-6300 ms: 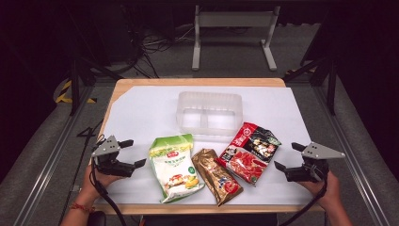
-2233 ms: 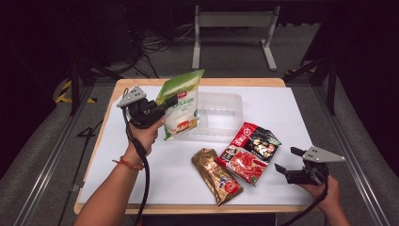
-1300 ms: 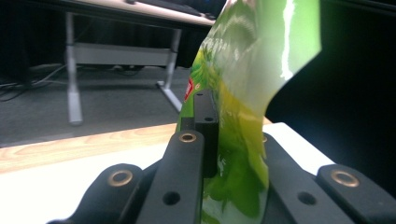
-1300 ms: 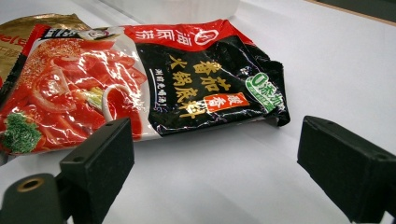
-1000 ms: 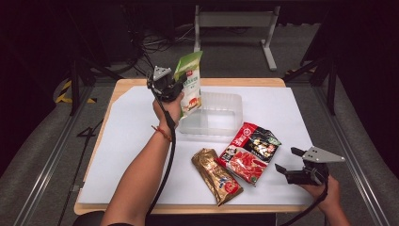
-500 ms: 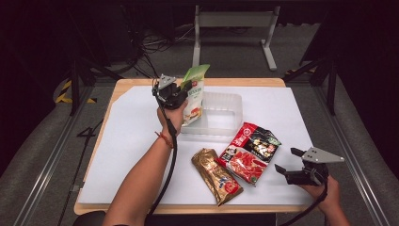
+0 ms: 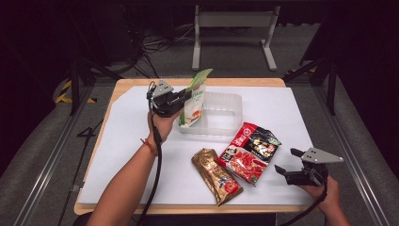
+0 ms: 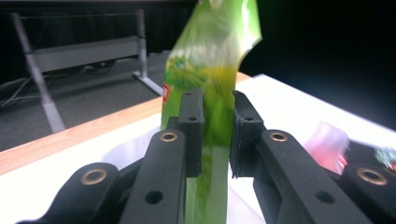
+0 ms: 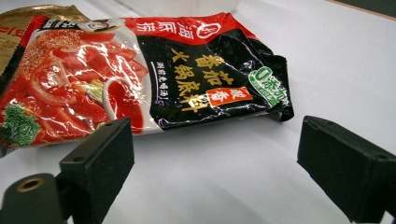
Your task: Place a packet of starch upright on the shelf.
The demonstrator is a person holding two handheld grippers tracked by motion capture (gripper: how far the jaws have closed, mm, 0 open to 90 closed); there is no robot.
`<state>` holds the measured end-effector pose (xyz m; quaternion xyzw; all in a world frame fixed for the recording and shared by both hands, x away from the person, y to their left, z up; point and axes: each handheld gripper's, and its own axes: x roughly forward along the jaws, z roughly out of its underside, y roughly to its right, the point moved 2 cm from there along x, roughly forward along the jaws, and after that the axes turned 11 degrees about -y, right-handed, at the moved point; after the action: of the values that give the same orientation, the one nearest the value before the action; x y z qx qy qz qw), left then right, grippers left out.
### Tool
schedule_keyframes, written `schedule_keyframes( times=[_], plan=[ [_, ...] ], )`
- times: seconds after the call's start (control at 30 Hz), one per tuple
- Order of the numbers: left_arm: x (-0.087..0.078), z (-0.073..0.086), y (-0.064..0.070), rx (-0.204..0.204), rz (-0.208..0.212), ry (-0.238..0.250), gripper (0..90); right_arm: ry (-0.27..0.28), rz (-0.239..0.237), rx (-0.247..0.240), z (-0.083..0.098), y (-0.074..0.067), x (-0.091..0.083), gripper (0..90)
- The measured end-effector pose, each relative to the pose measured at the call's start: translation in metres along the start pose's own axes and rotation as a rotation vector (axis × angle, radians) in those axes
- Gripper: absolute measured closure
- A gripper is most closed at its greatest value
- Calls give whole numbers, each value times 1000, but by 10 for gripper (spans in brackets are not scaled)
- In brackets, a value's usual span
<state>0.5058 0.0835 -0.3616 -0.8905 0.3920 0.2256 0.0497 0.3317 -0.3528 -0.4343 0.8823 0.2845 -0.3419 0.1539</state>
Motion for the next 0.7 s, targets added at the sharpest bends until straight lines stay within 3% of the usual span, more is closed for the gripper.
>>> schedule_keyframes(
  times=[0.17,0.37,0.53,0.7],
  plan=[
    [-10,12,-1,49,23,-30,770,-4,0,-5,0,0,1,115],
    [-17,22,0,99,21,-61,780,-5,-6,-10,0,-1,1,125],
    [-24,28,1,109,40,-58,779,2,-20,-1,0,-1,2,131],
    [-32,33,5,151,42,-54,729,6,-33,-11,-2,-3,2,145]
  ],
)
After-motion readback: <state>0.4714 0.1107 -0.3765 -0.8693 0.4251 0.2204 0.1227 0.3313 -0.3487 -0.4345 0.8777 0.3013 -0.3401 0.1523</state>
